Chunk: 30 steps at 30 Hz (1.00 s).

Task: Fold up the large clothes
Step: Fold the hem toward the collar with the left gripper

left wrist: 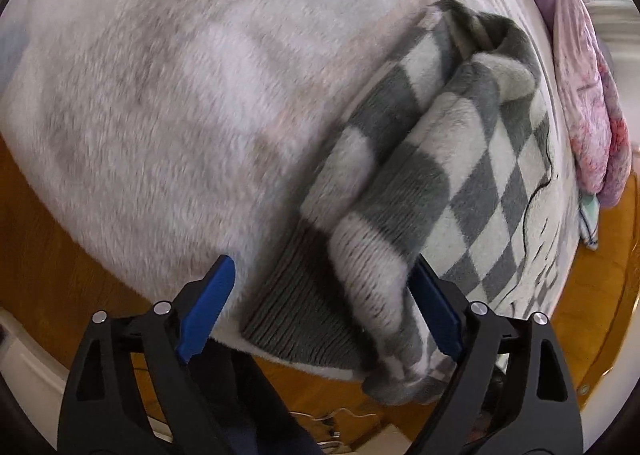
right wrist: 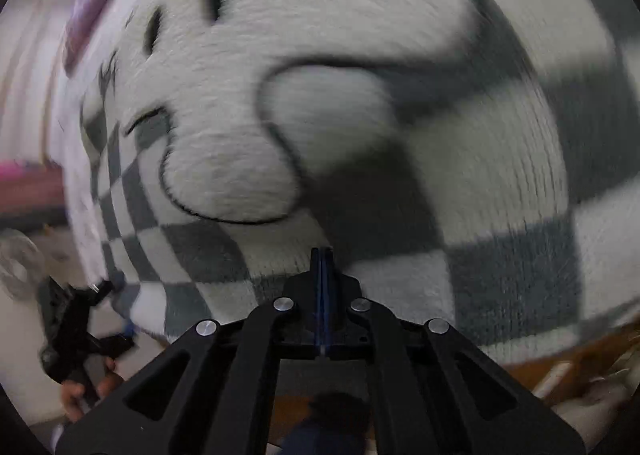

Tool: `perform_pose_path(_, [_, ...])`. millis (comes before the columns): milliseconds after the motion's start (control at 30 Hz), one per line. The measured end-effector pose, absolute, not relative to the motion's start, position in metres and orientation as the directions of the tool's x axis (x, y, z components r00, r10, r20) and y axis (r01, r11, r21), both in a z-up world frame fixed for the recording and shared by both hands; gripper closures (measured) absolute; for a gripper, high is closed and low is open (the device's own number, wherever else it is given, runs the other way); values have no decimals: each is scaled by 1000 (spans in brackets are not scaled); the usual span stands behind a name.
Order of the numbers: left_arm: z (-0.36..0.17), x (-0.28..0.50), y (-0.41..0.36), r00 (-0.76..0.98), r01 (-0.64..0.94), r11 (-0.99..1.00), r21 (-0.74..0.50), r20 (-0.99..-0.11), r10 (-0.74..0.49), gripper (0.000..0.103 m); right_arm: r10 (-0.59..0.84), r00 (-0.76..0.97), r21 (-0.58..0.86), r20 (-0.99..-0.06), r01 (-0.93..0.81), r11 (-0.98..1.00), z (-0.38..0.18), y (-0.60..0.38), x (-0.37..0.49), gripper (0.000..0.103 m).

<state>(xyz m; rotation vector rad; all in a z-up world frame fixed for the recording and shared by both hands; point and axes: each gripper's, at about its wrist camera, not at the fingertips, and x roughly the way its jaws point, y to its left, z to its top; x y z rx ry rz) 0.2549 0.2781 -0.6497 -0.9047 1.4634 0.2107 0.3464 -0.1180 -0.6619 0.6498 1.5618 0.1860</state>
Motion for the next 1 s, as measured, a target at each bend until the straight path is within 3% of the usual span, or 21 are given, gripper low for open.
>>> perform_pose_path(100, [-650,255,275,168,-634,664,-396,-909,-382,16,473,8,464,-881,202,862,-661,-108,358,103])
perform_pose_path(300, [-665,258,274,179,-619,657,-431,-892,-416,13,497,31,492,-867,209,845,-664,-112,358,103])
perform_pose_path(500, [-667,264,265,135,-540,729,-421,-898,-419,14,407,157,432,-900,184,883,-643,-93,341,103])
perform_pose_path(600, [-664,268,262,134,-492,747,-446,-887,-442,26,339,207,376,-918,174,910,-626,-70,337,95])
perform_pose_path(667, [-665,270,263,134,-486,721,-495,-857,-498,42,306,236,343,-923,137,929,-614,-47,333,85])
perform_pose_path(733, [-667,275,267,107,-482,711,-511,-840,-532,48,302,257,332,-918,79,940,-603,-24,327,79])
perform_pose_path(800, [-673,282,267,90,-478,679,-558,-800,-594,65,318,277,327,-907,-12,945,-593,8,319,66])
perform_pose_path(833, [-675,286,266,75,-462,673,-577,-782,-619,71,320,288,313,-903,-68,947,-588,27,313,52])
perform_pose_path(1000, [-654,306,263,20,-390,678,-623,-742,-670,77,311,331,224,-891,-275,935,-566,91,292,43])
